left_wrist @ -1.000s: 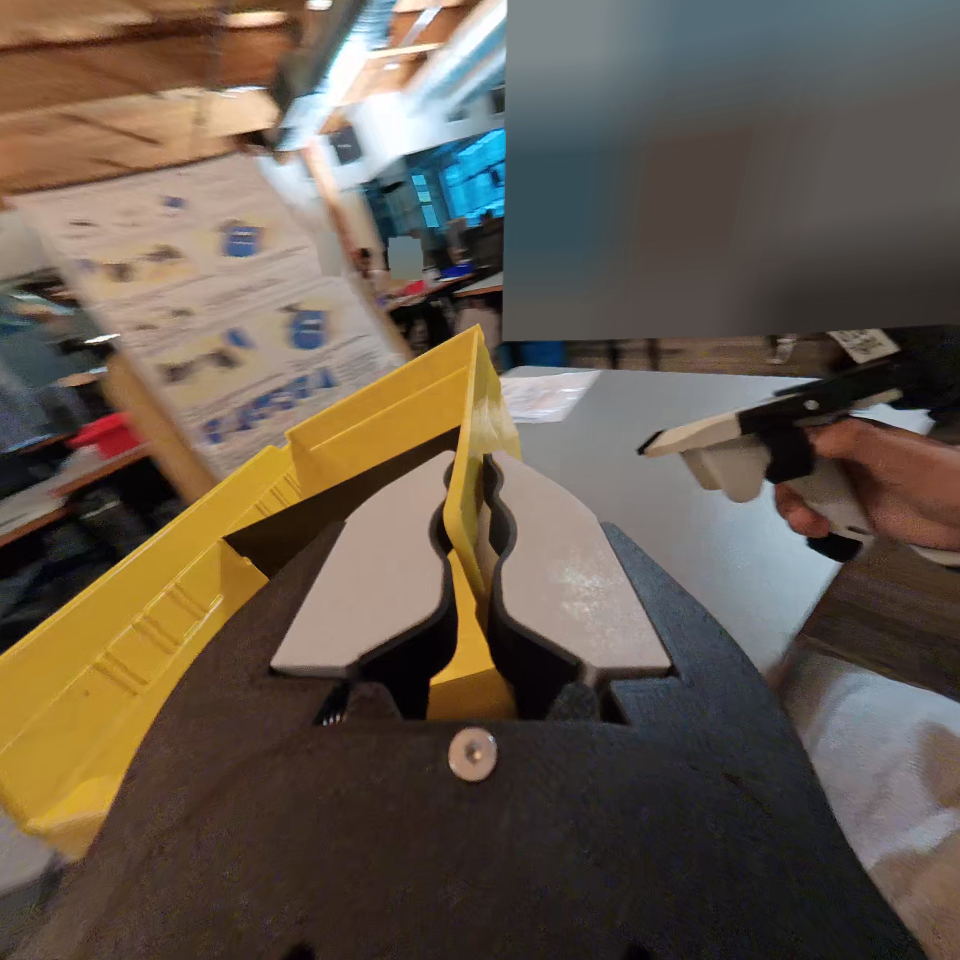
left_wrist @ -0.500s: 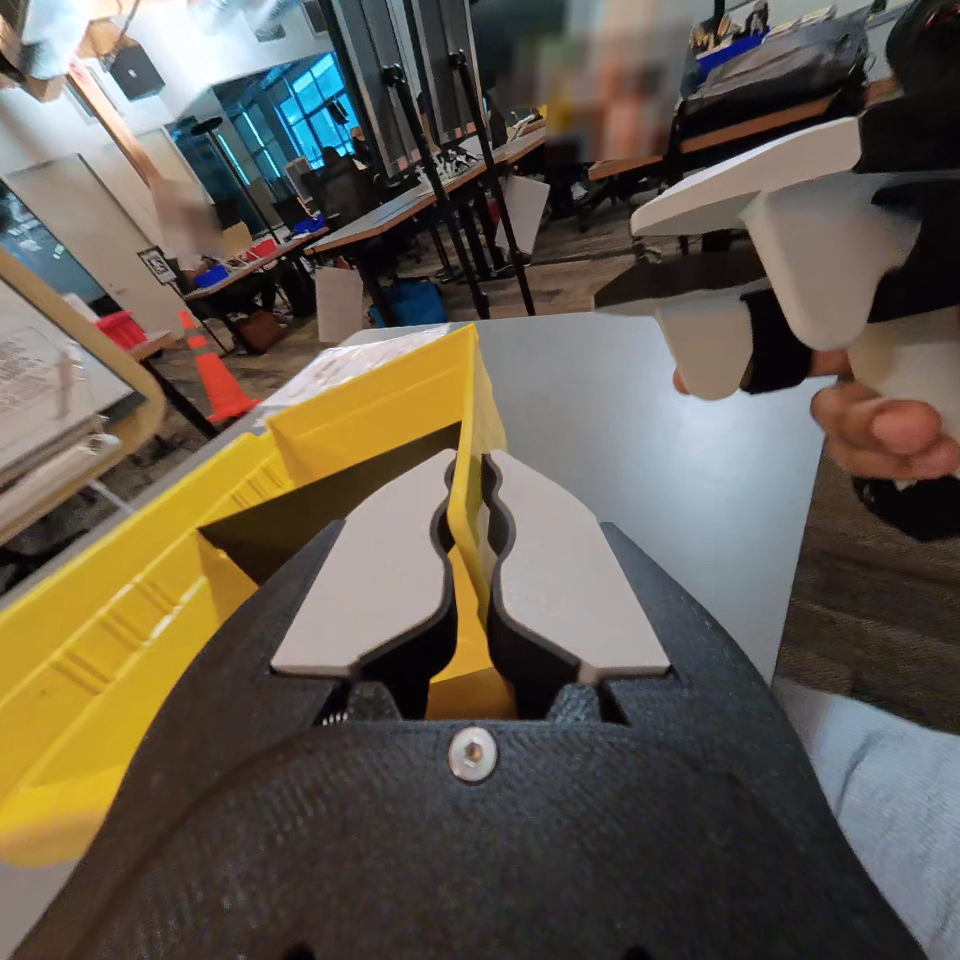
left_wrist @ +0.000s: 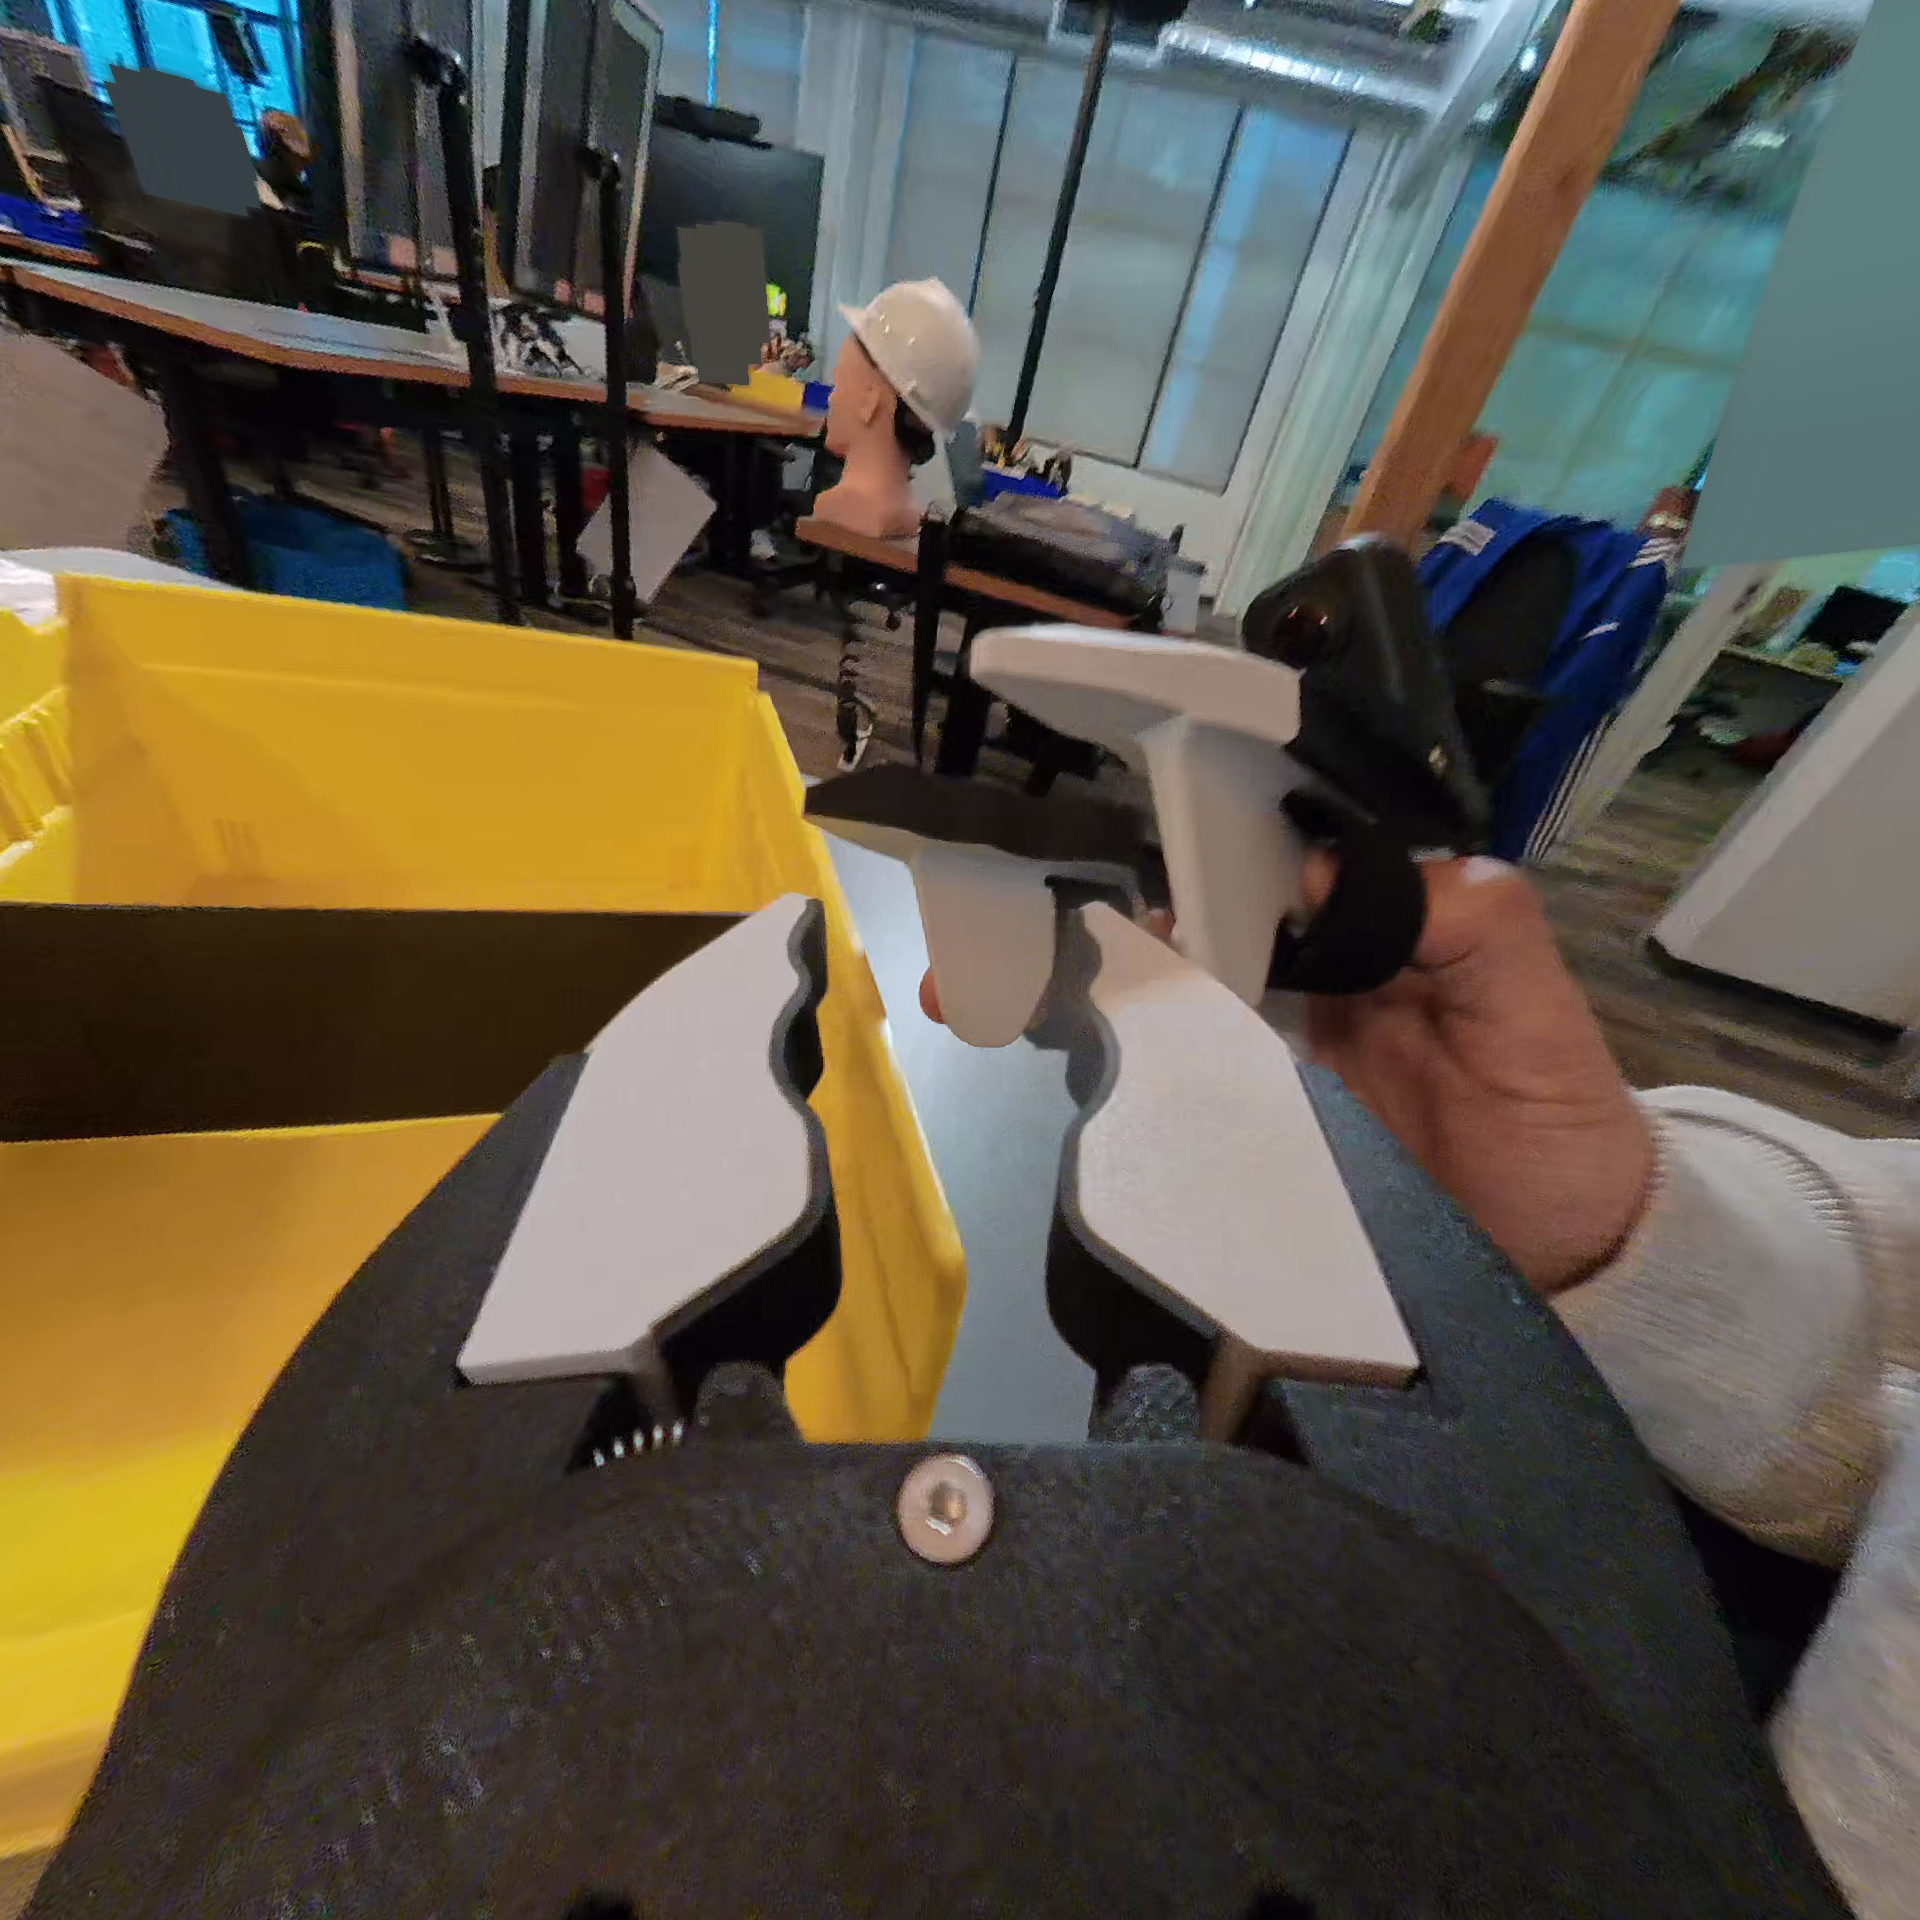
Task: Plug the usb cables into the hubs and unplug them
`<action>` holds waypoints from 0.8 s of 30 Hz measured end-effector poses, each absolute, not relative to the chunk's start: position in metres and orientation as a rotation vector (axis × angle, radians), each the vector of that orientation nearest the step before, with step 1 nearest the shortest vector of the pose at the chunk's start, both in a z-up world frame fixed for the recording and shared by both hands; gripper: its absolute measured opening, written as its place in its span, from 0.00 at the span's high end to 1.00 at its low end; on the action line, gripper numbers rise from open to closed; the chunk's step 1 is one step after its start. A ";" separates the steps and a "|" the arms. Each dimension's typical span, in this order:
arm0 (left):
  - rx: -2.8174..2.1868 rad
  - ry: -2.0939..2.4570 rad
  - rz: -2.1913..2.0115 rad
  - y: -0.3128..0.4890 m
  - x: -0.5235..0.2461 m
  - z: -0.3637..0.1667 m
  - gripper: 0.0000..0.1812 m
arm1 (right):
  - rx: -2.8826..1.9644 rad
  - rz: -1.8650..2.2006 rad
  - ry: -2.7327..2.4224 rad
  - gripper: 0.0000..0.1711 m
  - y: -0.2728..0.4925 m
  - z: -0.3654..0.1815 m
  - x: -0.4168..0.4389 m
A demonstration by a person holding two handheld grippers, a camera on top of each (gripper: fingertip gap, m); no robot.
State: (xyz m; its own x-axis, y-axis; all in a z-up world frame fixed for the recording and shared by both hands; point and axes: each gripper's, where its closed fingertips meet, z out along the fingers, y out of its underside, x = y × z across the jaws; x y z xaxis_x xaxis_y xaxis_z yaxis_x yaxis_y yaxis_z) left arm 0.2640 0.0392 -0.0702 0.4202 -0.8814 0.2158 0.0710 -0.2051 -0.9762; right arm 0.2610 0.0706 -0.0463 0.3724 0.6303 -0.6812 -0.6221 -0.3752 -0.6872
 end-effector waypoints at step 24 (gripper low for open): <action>-1.664 0.507 -0.911 0.037 0.078 -0.100 0.68 | -1.877 0.178 -0.133 0.48 0.105 -0.121 0.310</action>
State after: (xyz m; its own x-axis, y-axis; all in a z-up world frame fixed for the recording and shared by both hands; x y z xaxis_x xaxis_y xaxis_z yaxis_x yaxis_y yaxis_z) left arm 0.0775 0.0373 -0.1000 0.6101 -0.7313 0.3049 0.1260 -0.2903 -0.9486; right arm 0.3104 0.1046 -0.1205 0.9819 0.1811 -0.0562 0.0022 -0.3076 -0.9515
